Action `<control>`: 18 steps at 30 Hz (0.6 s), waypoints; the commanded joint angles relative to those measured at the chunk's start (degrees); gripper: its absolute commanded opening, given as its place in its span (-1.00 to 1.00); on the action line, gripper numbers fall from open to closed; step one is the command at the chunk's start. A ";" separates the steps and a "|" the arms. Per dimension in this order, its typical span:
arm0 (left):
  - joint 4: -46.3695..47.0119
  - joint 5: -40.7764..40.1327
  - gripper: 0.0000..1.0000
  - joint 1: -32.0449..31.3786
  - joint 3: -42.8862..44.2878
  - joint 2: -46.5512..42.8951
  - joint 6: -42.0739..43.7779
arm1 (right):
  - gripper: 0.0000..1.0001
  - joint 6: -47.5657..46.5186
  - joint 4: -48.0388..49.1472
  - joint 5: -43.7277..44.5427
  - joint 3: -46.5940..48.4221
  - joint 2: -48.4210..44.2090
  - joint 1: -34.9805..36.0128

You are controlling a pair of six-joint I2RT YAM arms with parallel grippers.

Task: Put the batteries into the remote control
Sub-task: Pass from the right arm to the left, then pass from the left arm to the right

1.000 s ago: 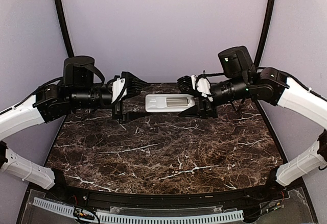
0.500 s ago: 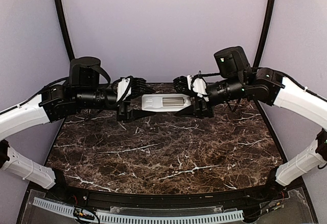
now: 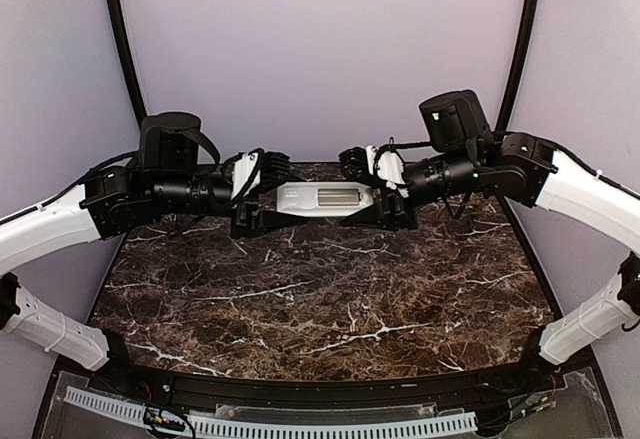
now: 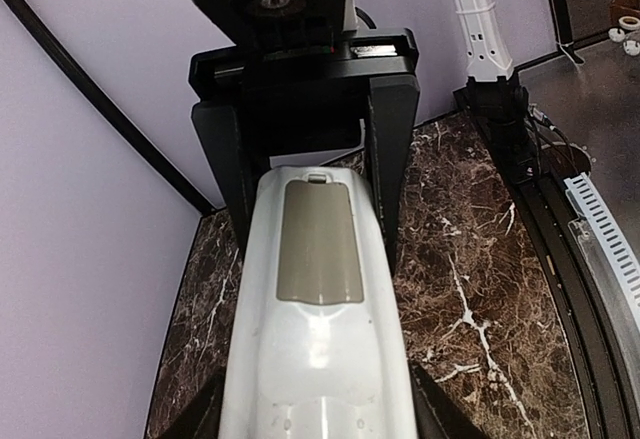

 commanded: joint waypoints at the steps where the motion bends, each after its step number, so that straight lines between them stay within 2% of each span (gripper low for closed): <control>1: 3.47 1.11 -0.81 -0.43 -1.07 -0.41 -1.94 | -0.63 0.93 3.77 1.45 0.88 -0.23 0.65; 3: 5.79 0.25 -0.96 -0.47 -2.07 -0.63 -3.76 | -0.06 3.30 5.24 2.85 0.69 -0.77 0.60; 5: 10.73 -1.65 -1.00 -0.47 -4.09 -1.24 -5.66 | 0.50 6.29 7.06 3.63 0.32 -1.76 0.45; 7: 18.69 -5.02 -1.00 -0.52 -6.74 -2.01 -7.22 | 0.94 10.10 9.73 3.95 -0.77 -3.02 -0.13; 13: 36.58 -11.40 -1.00 -1.05 -14.74 -4.19 -10.35 | 0.97 25.26 14.58 0.20 -1.51 -5.18 -3.80; 18: 46.68 -16.31 -1.00 -2.59 -19.97 -4.46 -8.45 | 0.97 45.32 19.10 -4.30 -1.73 -4.93 -7.79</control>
